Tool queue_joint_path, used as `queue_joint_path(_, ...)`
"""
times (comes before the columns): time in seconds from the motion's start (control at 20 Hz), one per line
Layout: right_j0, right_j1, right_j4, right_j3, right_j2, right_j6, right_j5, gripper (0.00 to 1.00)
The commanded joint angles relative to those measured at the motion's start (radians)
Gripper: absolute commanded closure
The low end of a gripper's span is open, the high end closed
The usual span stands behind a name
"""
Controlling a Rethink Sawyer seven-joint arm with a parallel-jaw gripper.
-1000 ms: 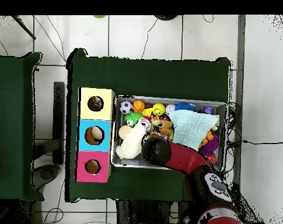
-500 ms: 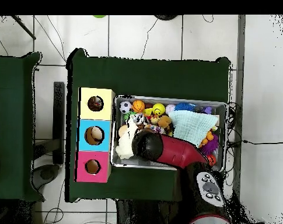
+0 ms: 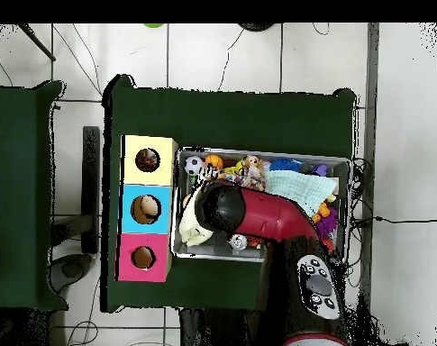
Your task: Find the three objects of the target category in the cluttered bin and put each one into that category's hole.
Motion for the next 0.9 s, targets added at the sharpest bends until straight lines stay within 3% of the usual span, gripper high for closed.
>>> queue_joint_path(0.05, -0.004, -0.032, 0.048, -0.124, 0.051, 0.135, 0.081, 1.0)
queue_joint_path(0.35, -0.015, -0.038, 0.041, -0.131, 0.06, 0.117, 0.094, 1.0)
queue_joint_path(0.9, -0.047, 0.026, 0.027, -0.122, 0.077, 0.112, 0.025, 1.0)
